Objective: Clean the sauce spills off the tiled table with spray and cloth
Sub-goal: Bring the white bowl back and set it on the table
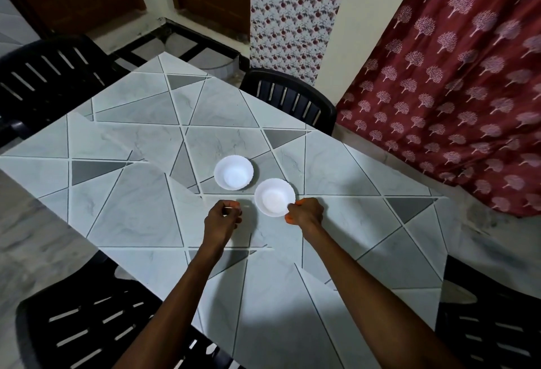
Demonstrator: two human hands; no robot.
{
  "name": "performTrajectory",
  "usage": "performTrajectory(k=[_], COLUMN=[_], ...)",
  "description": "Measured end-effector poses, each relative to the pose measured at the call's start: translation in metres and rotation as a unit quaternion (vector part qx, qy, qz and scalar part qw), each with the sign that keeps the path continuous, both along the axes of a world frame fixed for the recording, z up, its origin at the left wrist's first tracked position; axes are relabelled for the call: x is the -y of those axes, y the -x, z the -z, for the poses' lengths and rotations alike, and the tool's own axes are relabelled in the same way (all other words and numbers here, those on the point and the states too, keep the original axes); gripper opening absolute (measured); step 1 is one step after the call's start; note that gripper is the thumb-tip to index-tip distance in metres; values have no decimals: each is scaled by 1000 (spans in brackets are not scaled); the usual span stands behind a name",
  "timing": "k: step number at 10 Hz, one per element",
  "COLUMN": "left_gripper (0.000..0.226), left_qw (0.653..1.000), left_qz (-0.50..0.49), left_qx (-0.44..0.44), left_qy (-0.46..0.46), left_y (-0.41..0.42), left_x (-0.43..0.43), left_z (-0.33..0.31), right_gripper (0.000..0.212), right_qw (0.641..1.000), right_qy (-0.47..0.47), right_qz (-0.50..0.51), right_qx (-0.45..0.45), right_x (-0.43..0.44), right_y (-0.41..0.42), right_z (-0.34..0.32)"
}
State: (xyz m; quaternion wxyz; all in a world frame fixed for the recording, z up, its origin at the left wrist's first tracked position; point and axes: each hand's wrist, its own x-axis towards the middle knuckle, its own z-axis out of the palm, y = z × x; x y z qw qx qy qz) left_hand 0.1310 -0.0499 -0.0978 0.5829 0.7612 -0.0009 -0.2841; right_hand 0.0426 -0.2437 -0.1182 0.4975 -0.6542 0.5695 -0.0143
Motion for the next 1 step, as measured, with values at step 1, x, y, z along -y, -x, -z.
performTrajectory(k=[1], left_gripper=[9], left_qw=[1000], left_qz=[0], left_qx=[-2], left_qy=[2], left_y=[6], left_x=[3], left_z=[-8], right_gripper=[18], right_qw=[1000], right_qy=[14], right_qz=[-4], right_qx=[11], right_x=[2], right_y=[8], right_z=[0])
